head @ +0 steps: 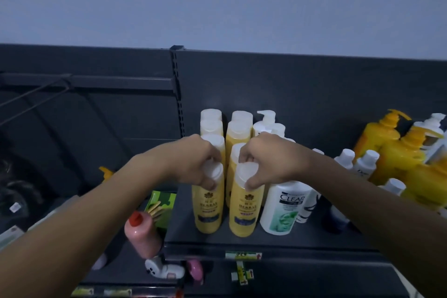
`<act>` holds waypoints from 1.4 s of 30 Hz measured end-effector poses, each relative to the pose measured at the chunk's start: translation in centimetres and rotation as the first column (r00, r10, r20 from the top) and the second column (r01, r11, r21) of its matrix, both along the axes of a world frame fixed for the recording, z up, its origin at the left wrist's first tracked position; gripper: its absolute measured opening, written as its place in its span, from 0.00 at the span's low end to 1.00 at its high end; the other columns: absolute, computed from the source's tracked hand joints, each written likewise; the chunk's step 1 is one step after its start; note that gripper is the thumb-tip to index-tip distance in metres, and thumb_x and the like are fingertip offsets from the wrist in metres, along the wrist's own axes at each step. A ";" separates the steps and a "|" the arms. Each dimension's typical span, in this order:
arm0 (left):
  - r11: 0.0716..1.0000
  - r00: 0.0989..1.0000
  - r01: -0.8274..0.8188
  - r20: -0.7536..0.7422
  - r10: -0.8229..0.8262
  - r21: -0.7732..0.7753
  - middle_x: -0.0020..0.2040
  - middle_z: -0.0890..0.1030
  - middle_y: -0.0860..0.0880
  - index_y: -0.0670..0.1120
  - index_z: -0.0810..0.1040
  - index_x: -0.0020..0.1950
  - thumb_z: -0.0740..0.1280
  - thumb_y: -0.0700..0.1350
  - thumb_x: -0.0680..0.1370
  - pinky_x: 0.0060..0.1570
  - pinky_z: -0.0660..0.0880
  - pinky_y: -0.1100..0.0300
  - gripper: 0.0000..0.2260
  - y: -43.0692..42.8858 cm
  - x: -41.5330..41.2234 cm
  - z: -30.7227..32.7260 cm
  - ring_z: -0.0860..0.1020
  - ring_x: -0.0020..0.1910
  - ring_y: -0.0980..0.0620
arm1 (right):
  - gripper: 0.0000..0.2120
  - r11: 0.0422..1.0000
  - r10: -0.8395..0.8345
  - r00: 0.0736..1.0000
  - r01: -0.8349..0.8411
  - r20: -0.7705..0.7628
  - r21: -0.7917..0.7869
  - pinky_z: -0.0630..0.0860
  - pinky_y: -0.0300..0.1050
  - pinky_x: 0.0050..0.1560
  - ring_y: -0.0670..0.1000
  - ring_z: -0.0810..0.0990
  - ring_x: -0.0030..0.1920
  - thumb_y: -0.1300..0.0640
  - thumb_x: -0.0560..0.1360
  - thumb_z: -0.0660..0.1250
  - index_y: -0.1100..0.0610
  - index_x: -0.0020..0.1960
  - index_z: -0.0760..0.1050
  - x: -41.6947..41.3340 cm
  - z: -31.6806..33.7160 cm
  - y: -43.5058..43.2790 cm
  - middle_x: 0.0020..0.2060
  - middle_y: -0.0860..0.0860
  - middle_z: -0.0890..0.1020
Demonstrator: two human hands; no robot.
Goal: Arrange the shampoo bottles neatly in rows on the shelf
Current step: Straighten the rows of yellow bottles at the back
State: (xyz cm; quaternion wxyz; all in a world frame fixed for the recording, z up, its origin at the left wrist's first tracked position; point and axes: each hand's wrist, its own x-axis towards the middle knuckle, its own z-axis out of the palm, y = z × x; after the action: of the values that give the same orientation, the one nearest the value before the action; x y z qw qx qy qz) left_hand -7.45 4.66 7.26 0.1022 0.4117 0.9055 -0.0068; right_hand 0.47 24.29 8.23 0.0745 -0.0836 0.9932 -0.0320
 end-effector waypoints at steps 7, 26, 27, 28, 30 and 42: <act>1.000 1.000 0.030 0.010 -0.030 0.010 0.61 0.80 0.53 0.56 0.75 0.71 0.77 0.60 0.71 0.51 0.76 0.57 0.30 0.0 -0.3 -0.1 0.74 0.51 0.53 | 0.28 1.000 0.020 1.000 -0.020 -0.019 0.015 0.82 0.52 0.49 0.52 0.82 0.50 0.44 0.67 0.80 0.55 0.63 0.82 -0.5 -0.4 0.3 0.48 0.52 0.86; 0.992 0.997 -0.057 -0.045 0.062 0.117 0.58 0.79 0.54 0.58 0.78 0.67 0.74 0.58 0.72 0.50 0.76 0.56 0.23 2.5 -7.7 -0.1 0.76 0.51 0.52 | 0.21 0.979 -0.163 0.975 0.178 0.148 -0.096 0.76 0.36 0.27 0.51 0.85 0.40 0.45 0.68 0.79 0.49 0.58 0.82 -7.0 0.2 0.9 0.50 0.50 0.83; 0.991 0.997 -0.060 -0.041 0.065 0.121 0.59 0.80 0.54 0.58 0.78 0.68 0.74 0.58 0.72 0.50 0.76 0.57 0.24 2.6 -7.8 -0.3 0.76 0.52 0.52 | 0.20 0.979 -0.167 0.976 0.181 0.142 -0.090 0.72 0.33 0.23 0.51 0.85 0.39 0.47 0.68 0.79 0.50 0.57 0.83 -7.1 0.1 0.8 0.49 0.50 0.83; 0.990 0.997 -0.063 -0.037 0.068 0.124 0.60 0.80 0.54 0.58 0.78 0.68 0.74 0.58 0.72 0.50 0.76 0.57 0.25 2.6 -7.8 -0.5 0.76 0.52 0.52 | 0.19 0.980 -0.169 0.977 0.181 0.132 -0.085 0.70 0.32 0.22 0.52 0.86 0.39 0.47 0.67 0.80 0.51 0.56 0.84 -7.2 0.1 0.8 0.49 0.50 0.84; 0.987 0.997 -0.074 -0.026 0.079 0.141 0.60 0.80 0.54 0.59 0.78 0.68 0.74 0.58 0.71 0.51 0.78 0.56 0.25 2.5 -7.9 -0.7 0.76 0.53 0.51 | 0.17 0.979 -0.173 0.979 0.183 0.109 -0.086 0.70 0.33 0.22 0.54 0.87 0.41 0.48 0.67 0.79 0.51 0.55 0.85 -7.4 0.0 0.9 0.48 0.51 0.84; 0.991 1.000 -0.031 0.009 0.030 0.130 0.52 0.84 0.55 0.59 0.82 0.65 0.78 0.55 0.71 0.53 0.80 0.53 0.23 2.3 -6.9 -0.2 0.76 0.47 0.55 | 0.16 0.980 -0.182 0.983 0.183 0.024 -0.083 0.78 0.41 0.31 0.57 0.86 0.44 0.50 0.68 0.78 0.55 0.54 0.86 -7.8 -0.7 1.2 0.49 0.55 0.86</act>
State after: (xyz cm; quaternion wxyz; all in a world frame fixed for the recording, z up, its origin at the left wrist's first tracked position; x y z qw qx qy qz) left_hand -14.30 6.93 7.09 0.0784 0.4036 0.9099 0.0552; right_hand -7.33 25.48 7.48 0.0757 0.0051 0.9938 -0.0816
